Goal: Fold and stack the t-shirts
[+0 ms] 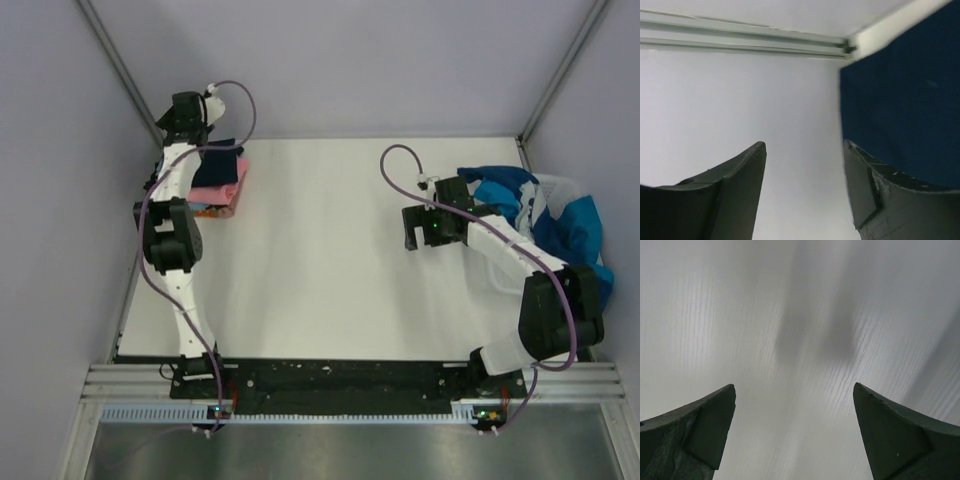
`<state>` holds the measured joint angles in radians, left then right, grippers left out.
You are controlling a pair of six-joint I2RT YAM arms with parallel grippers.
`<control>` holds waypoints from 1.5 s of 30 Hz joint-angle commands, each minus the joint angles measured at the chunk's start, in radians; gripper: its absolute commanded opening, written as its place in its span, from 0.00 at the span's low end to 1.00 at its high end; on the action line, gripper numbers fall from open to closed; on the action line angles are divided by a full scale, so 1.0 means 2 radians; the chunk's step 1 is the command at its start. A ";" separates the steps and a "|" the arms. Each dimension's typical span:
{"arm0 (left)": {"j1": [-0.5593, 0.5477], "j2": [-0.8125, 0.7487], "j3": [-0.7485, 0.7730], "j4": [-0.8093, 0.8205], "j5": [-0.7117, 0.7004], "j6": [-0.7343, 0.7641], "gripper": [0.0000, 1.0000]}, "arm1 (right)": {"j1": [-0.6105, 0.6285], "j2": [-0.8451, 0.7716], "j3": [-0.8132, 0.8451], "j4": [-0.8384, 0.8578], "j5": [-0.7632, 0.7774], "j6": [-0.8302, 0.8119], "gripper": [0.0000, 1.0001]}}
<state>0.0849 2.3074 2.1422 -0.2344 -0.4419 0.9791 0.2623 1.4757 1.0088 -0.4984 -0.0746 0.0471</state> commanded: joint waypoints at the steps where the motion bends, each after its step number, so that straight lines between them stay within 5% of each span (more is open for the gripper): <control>1: -0.032 -0.170 -0.108 -0.085 0.161 -0.080 0.63 | 0.007 -0.015 -0.006 0.003 0.000 -0.004 0.99; 7: -0.091 -0.197 -0.206 -0.157 0.200 -0.058 0.57 | 0.009 -0.018 -0.009 0.007 -0.006 -0.003 0.99; 22: -0.115 -0.093 -0.161 -0.171 0.095 -0.073 0.59 | 0.008 -0.017 -0.017 0.011 -0.009 -0.009 0.99; 27: -0.115 -0.096 -0.177 -0.124 0.065 -0.064 0.36 | 0.009 -0.015 -0.017 0.012 -0.014 -0.009 0.99; 34: -0.121 -0.098 -0.181 -0.079 0.052 -0.045 0.31 | 0.008 -0.015 -0.018 0.013 -0.017 -0.009 0.99; 38: -0.126 -0.091 -0.168 -0.100 0.068 -0.041 0.39 | 0.008 -0.018 -0.021 0.012 -0.016 -0.011 0.99; 45: -0.128 -0.070 -0.167 -0.098 0.051 -0.034 0.38 | 0.008 -0.021 -0.022 0.013 -0.016 -0.011 0.99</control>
<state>-0.1669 2.1490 1.7729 -0.4595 -0.3130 0.8963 0.2714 1.4742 0.9733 -0.4999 -0.0994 0.0429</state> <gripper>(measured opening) 0.369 0.987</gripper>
